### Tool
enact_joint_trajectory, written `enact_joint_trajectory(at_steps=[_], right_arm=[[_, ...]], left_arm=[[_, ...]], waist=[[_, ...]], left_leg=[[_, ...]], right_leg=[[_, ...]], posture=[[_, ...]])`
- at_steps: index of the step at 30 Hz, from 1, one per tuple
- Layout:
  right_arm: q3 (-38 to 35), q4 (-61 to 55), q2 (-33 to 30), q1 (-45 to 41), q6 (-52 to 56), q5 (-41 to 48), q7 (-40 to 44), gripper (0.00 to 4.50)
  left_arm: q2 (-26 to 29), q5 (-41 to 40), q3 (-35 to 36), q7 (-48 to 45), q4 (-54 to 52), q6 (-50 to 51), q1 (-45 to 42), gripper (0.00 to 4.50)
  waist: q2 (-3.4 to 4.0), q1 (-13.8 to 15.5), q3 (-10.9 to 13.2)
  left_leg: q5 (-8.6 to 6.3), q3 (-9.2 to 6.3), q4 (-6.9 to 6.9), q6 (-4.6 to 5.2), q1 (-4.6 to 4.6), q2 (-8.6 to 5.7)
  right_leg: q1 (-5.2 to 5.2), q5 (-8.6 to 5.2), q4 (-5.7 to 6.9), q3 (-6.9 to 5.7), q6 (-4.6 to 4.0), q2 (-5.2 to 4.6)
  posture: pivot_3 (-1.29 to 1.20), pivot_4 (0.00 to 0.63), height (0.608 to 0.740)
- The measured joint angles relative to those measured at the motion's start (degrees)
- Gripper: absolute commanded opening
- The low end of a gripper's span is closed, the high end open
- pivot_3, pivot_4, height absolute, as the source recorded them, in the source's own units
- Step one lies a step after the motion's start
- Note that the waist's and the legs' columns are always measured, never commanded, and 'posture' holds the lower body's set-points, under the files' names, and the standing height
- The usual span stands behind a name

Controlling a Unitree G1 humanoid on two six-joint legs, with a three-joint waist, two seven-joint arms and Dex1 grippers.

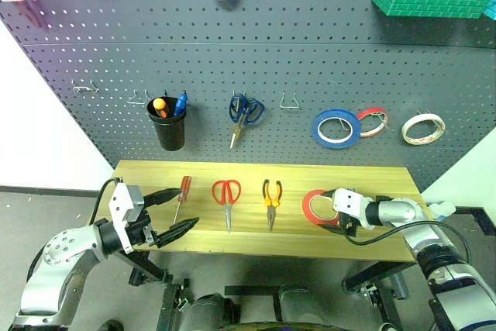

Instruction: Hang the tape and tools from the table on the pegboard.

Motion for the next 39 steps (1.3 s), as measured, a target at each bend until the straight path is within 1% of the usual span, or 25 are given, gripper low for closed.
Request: enact_joint_trajectory(at_steps=[5, 10, 13, 19, 24, 31, 39], right_arm=[[4.17, 0.33, 0.18, -1.81, 0.17, -4.77, -1.75, 4.50], [5.53, 1.83, 0.57, -3.03, 0.35, -6.71, -3.12, 4.50], [5.90, 3.11, 1.19, -3.53, 1.00, -6.80, -3.75, 4.50], [5.97, 5.93, 1.25, -4.64, 4.39, -8.00, -6.09, 4.50], [5.97, 5.60, 1.29, -4.56, 7.57, -7.78, -4.85, 4.50], [5.95, 1.81, 1.26, -3.07, 11.66, -7.78, -2.91, 4.50], [5.99, 1.30, 1.31, -2.66, 17.18, -7.97, -2.51, 4.50]], left_arm=[[-0.17, 0.04, -0.01, -0.01, 0.00, -0.26, 0.50, 4.44], [-0.52, 0.10, -0.09, -0.02, 0.01, -0.59, 0.65, 4.44], [-0.66, 0.14, -0.12, -0.02, 0.01, -1.15, 0.63, 4.44], [-0.85, 0.16, -0.17, -0.04, 0.02, -1.27, 0.60, 4.44], [-0.99, 0.20, -0.49, -0.09, 0.03, -1.32, 0.51, 4.44], [-1.07, 0.20, -0.64, 0.10, -0.14, -1.19, 0.42, 4.44], [-1.10, 0.19, -0.71, 0.18, -0.59, -1.05, 0.40, 4.44]], waist=[[0.02, 0.58, 0.03], [-0.02, 0.65, 0.06], [0.00, 0.66, 0.09], [0.00, 0.67, 0.13], [0.01, 0.67, 0.25], [0.09, 0.74, 0.37], [0.10, 2.05, 0.74]], left_leg=[[0.00, 0.04, 0.00, 0.00, 0.00, 0.00], [0.00, 0.12, 0.01, 0.00, 0.00, 0.00], [0.00, 0.12, -0.02, 0.00, 0.00, 0.00], [0.00, 0.12, -0.01, 0.00, 0.00, 0.00], [0.00, 0.12, -0.02, 0.00, 0.00, 0.00], [0.00, 0.12, -0.02, 0.00, -0.01, 0.00], [0.00, 0.13, -0.02, 0.00, -0.01, 0.00]], right_leg=[[-0.05, -0.02, -0.01, -0.09, -0.03, -0.10], [0.00, -0.01, 0.00, -1.11, -0.04, -0.81], [-0.04, -0.01, 0.00, -1.36, -0.05, -0.97], [-0.04, -0.01, 0.00, -1.42, -0.05, -1.03], [-0.04, -0.01, 0.00, -1.46, -0.05, -1.06], [-0.05, -0.01, 0.00, -1.46, -0.05, -1.06], [-0.15, -0.01, -0.01, -1.51, -0.05, -1.11]], posture=[[-0.04, 0.024, 0.740], [-0.04, 0.030, 0.740], [-0.03, 0.028, 0.740], [-0.04, 0.035, 0.740], [-0.04, 0.038, 0.740], [-0.04, 0.039, 0.740], [-0.03, 0.047, 0.740]])
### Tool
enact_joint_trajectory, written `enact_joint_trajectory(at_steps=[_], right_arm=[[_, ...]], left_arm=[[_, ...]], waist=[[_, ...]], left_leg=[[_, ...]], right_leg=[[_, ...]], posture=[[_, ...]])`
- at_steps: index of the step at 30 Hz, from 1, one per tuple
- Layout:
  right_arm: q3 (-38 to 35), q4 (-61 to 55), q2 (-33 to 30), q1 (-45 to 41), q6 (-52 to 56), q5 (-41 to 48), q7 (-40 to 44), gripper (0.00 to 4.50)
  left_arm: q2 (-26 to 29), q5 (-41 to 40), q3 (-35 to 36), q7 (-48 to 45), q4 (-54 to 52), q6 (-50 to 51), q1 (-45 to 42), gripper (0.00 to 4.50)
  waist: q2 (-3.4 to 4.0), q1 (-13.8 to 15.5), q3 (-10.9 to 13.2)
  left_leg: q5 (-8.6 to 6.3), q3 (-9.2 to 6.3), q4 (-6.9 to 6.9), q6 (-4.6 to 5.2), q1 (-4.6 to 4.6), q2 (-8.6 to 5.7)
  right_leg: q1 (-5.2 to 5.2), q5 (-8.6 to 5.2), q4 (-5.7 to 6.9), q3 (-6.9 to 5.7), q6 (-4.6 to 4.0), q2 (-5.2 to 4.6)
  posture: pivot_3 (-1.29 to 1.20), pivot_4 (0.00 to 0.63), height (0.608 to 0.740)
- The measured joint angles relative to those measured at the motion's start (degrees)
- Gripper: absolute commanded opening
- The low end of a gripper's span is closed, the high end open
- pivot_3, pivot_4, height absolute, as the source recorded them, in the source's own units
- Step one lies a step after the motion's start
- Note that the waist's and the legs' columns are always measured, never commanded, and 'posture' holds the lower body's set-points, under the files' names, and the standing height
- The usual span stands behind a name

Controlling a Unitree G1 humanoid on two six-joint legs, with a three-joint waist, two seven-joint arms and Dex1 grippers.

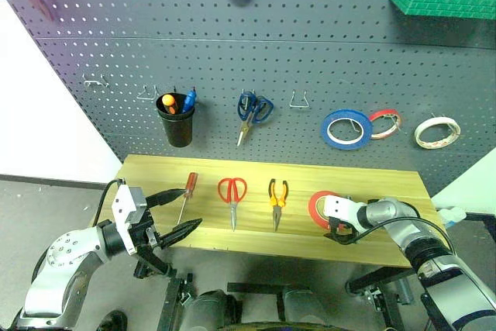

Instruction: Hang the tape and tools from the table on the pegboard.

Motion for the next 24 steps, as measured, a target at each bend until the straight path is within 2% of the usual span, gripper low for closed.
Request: enact_joint_trajectory(at_steps=[16, 19, 24], right_arm=[[1.15, -0.01, 0.79, -1.68, 11.21, -0.46, 3.36, 4.50], [1.85, 0.08, 0.73, -1.68, 11.26, -1.02, 3.22, 3.93], [2.62, 1.12, 0.71, -1.82, 10.85, -2.03, 2.27, 2.30]], left_arm=[[0.03, -0.19, -0.45, 1.52, -2.41, 3.48, -1.86, 4.44], [0.04, -0.21, -0.45, 2.21, -3.37, 4.30, -2.13, 4.50], [0.16, -0.26, -0.47, 2.72, -4.89, 5.89, -2.32, 4.50]], waist=[[-0.08, 0.10, 0.67], [-0.09, 0.09, 0.82], [-0.18, 0.06, 1.03]], left_leg=[[0.00, 0.00, -0.04, 0.00, -0.05, 0.00], [0.00, 0.00, -0.06, 0.00, -0.06, 0.00], [0.00, 0.00, -0.11, 0.00, -0.08, 0.00]], right_leg=[[0.02, 0.00, -0.07, -0.03, 0.00, -0.02], [0.01, 0.00, -0.10, -0.03, 0.00, -0.02], [0.00, 0.00, -0.13, -0.04, 0.00, -0.02]], posture=[[-0.02, 0.057, 0.740], [-0.02, 0.060, 0.740], [-0.02, 0.064, 0.740]])
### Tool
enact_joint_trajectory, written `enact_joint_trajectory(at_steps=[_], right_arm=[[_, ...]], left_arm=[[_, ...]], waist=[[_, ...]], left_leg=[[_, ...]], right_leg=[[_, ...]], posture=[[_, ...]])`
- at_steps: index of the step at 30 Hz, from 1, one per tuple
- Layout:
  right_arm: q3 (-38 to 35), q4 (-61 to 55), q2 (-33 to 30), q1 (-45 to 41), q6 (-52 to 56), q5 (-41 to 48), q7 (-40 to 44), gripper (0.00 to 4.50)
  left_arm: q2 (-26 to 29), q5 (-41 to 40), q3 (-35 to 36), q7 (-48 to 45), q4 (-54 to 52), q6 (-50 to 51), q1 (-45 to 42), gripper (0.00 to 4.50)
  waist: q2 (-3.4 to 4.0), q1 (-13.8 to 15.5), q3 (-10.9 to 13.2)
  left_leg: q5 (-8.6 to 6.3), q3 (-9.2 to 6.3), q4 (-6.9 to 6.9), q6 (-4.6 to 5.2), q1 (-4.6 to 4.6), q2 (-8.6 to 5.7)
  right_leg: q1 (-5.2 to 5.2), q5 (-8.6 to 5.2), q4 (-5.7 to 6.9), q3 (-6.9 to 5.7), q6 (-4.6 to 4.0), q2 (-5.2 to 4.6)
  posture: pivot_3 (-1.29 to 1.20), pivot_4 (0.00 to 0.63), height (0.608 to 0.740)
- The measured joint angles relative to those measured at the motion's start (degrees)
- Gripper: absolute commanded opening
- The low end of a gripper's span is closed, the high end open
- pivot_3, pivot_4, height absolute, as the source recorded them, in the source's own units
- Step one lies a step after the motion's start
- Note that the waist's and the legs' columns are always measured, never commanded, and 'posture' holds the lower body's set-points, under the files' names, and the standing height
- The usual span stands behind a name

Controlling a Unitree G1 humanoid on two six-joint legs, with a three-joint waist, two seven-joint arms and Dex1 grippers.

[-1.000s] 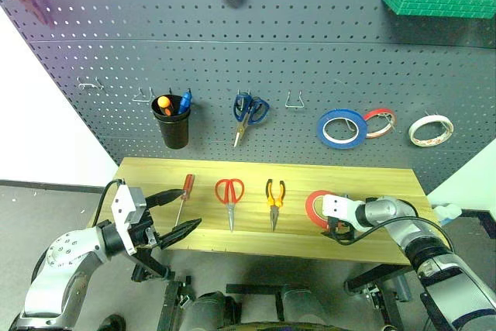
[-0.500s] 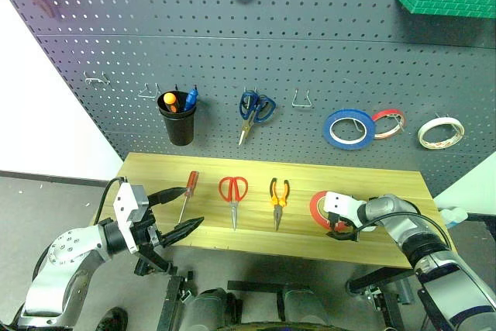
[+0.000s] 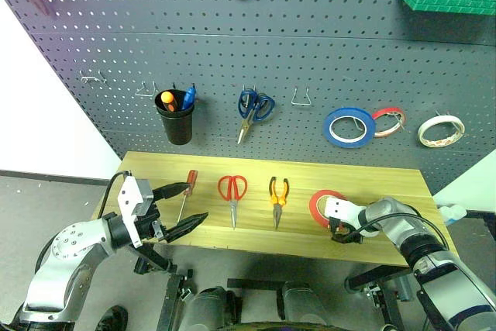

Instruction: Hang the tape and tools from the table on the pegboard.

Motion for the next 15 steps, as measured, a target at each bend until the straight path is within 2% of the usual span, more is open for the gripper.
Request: enact_joint_trajectory(at_steps=[3, 5, 15], right_arm=[[0.27, 0.48, 0.00, -0.29, -0.87, -0.36, -0.88, 1.24], [0.50, 0.62, -0.04, -0.41, -1.36, -0.77, -1.33, 0.71], [0.54, 2.13, -0.14, -0.84, -4.49, -1.08, -2.17, 0.67]], left_arm=[[0.04, -0.04, 0.02, 0.27, -0.32, 0.55, -0.01, 4.50], [0.13, -0.11, 0.03, 0.61, -0.46, 1.36, -0.30, 4.50], [0.75, -0.57, 0.07, 0.52, -0.59, 1.48, -1.15, 4.50]], waist=[[-0.09, 0.00, 0.13], [-0.18, 0.01, 0.20], [-0.28, -0.08, 0.39]], left_leg=[[0.00, 0.00, 0.01, 0.00, 0.00, 0.00], [0.00, 0.00, 0.01, 0.00, 0.00, 0.00], [0.00, 0.00, -0.09, 0.00, 0.00, 0.00]], right_leg=[[0.01, 0.00, -0.01, 0.00, 0.00, 0.00], [0.01, 0.00, -0.01, 0.00, 0.00, 0.00], [0.03, 0.05, -0.29, -0.07, -0.07, -0.03]], posture=[[-0.02, 0.070, 0.740], [-0.02, 0.070, 0.740], [-0.02, 0.069, 0.740]])
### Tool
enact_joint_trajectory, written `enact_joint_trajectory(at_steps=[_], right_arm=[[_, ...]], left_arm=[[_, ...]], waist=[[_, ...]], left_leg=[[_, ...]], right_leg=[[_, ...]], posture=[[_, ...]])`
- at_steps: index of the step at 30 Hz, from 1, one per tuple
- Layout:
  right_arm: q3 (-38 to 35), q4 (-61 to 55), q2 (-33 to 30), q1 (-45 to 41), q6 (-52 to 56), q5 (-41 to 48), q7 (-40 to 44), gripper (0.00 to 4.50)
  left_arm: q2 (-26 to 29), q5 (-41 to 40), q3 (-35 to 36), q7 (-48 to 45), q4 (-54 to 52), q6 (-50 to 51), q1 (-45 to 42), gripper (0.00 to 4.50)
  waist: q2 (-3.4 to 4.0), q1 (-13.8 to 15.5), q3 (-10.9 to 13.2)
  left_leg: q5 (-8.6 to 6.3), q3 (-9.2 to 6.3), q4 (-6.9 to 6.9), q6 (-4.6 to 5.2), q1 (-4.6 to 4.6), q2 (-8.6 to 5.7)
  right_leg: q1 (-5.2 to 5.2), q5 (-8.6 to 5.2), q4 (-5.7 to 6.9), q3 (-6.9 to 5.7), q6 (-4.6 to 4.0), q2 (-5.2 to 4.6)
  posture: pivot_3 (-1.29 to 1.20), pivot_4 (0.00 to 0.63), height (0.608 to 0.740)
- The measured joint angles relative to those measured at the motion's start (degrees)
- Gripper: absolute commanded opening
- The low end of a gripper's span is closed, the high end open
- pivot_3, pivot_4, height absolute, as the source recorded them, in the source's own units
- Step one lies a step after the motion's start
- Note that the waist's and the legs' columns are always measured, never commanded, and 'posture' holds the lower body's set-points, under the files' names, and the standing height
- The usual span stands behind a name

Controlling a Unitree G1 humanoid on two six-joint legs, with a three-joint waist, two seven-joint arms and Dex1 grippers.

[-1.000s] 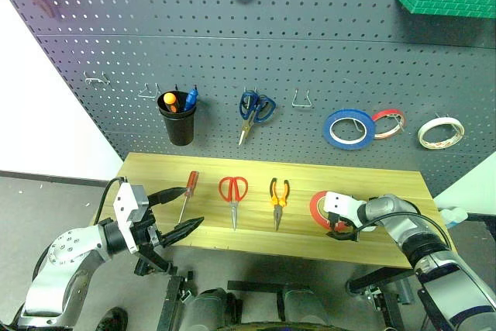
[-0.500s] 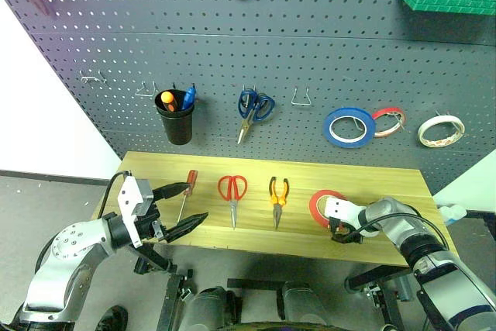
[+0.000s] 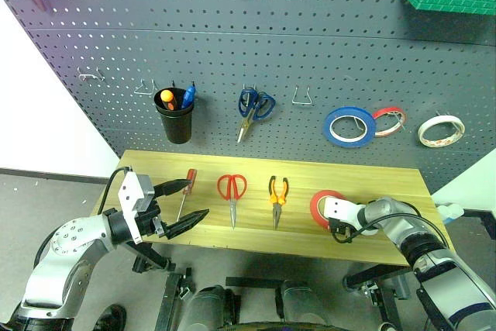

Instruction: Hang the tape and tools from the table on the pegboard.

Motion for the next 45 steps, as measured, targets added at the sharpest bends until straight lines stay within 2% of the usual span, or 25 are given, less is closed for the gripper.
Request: enact_joint_trajectory(at_steps=[5, 12, 24, 31, 37, 45], right_arm=[[-3.00, -1.03, 0.20, 0.68, -0.06, 4.75, 1.87, 0.67], [-9.94, -11.95, 0.18, 6.75, 3.33, 16.36, 8.79, 0.67], [-22.34, -24.89, 3.28, 14.12, 7.28, 35.45, 12.17, 0.67], [-25.82, -33.55, 3.28, 21.43, 8.79, 43.16, 15.10, 0.67], [-31.21, -39.70, 3.96, 26.99, 8.80, 49.79, 15.20, 0.67], [-40.95, -44.71, 7.94, 32.28, 8.68, 58.41, 10.00, 0.67]], left_arm=[[0.02, -0.07, 0.05, -0.10, 0.00, -0.05, 0.24, 4.50], [0.12, -0.60, 0.08, 0.24, -0.18, 0.24, 0.00, 4.50], [0.24, -0.57, -0.06, -0.50, 0.86, -0.11, -1.51, 4.50], [0.12, 0.31, -0.74, -1.88, 4.01, -2.25, -1.97, 4.50], [-0.30, 0.85, -1.54, -2.45, 5.26, -3.41, -2.82, 4.50], [-0.26, 0.63, -1.76, -2.26, 4.60, -2.75, -3.29, 4.50]], waist=[[0.10, 0.05, 0.15], [0.17, 0.76, 0.22], [0.20, 1.35, 0.20], [0.22, 1.38, 0.14], [0.26, 1.35, 0.09], [0.41, 1.32, -0.03]], left_leg=[[-0.01, 0.00, -0.05, 0.01, -0.07, 0.00], [0.00, 0.00, -0.29, 0.01, -0.13, 0.00], [0.00, 0.00, -0.35, 0.01, -0.24, 0.00], [0.00, 0.00, -0.34, 0.00, -0.51, 0.00], [0.00, 0.00, -0.30, 0.00, -0.65, 0.00], [0.00, 0.01, -0.29, 0.00, -0.68, 0.00]], right_leg=[[0.02, 0.03, -0.13, -0.02, -0.04, -0.01], [-0.05, 0.03, -0.30, -0.06, -0.03, -0.02], [-0.16, 0.04, -0.38, -0.08, -0.03, -0.03], [-0.39, 0.05, -0.39, -0.12, -0.02, -0.03], [-0.53, 0.07, -0.38, -0.13, 0.00, -0.03], [-0.54, 0.07, -0.35, -0.13, 0.00, -0.03]], posture=[[-0.02, 0.068, 0.740], [-0.03, 0.065, 0.740], [-0.06, 0.043, 0.740], [-0.08, 0.028, 0.740], [-0.09, 0.028, 0.740], [-0.11, 0.034, 0.740]])
